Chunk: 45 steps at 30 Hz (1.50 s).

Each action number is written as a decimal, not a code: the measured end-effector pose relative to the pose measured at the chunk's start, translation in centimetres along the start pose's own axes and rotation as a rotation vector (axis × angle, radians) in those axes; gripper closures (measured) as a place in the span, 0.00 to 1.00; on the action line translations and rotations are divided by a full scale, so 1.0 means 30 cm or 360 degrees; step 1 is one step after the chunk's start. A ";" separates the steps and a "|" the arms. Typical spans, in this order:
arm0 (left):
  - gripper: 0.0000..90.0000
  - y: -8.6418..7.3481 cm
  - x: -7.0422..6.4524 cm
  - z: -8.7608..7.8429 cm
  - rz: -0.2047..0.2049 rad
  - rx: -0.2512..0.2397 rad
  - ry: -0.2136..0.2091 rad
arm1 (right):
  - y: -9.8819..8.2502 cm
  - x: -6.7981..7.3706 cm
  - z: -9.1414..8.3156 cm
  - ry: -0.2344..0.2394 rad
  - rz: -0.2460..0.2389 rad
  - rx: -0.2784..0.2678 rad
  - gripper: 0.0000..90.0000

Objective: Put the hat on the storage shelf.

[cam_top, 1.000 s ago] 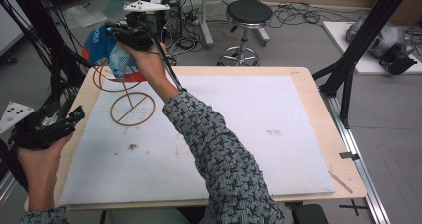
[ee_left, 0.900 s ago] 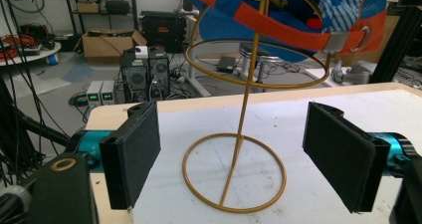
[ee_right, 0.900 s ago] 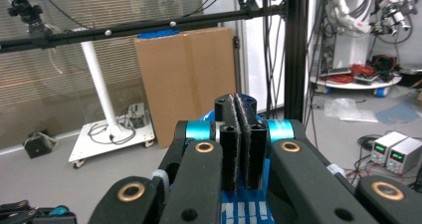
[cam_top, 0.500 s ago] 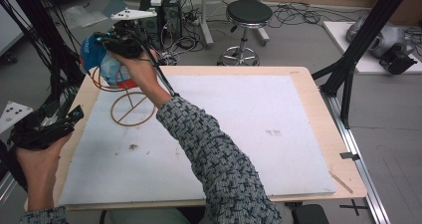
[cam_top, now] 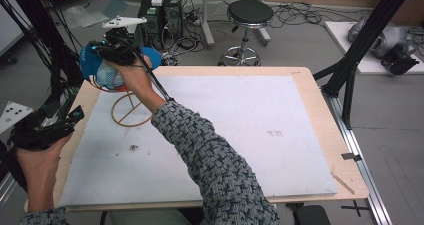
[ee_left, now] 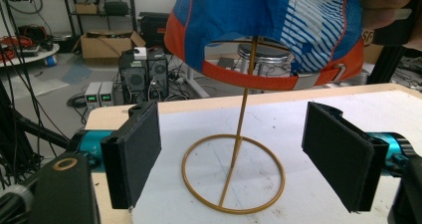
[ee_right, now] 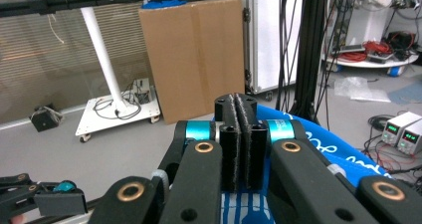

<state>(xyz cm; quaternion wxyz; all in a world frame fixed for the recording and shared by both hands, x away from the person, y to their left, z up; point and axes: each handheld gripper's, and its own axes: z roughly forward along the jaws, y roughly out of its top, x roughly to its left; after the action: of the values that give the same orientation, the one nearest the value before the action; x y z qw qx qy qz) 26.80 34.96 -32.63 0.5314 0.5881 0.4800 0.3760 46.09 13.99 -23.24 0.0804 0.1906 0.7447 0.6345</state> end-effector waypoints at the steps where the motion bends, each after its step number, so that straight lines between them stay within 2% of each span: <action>1: 0.26 0.000 0.000 0.000 0.0000 -0.0001 0.0000 | 0.000 0.003 0.001 -0.0006 -0.0001 0.0002 0.99; 11: 0.26 -0.002 -0.005 0.007 0.0004 0.0013 -0.0004 | 0.026 0.004 -0.036 0.0010 0.0048 -0.0027 0.99; 24: 0.26 -0.003 -0.003 0.007 -0.0001 0.0007 -0.0006 | -0.024 0.010 0.019 -0.0024 0.0026 0.0093 0.99; 29: 0.26 -0.005 -0.007 0.012 0.0002 0.0015 -0.0012 | -0.036 0.019 0.027 -0.0048 0.0005 0.0122 0.98; 32: 0.26 -0.004 -0.009 0.012 0.0007 0.0015 -0.0013 | -0.037 0.028 0.029 -0.0065 -0.0041 0.0136 0.97; 38: 0.26 -0.004 -0.008 0.011 0.0004 0.0015 -0.0014 | -0.036 0.042 0.033 -0.0094 -0.0114 0.0152 0.89; 45: 0.26 -0.004 -0.008 0.012 0.0005 0.0016 -0.0015 | -0.038 0.039 0.035 -0.0094 -0.0110 0.0158 0.85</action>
<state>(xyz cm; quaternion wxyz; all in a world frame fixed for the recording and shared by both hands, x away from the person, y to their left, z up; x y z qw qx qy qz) 27.06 34.64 -32.79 0.5301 0.5934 0.4785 0.3715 45.18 15.26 -24.41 0.1147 0.1871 0.7788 0.5877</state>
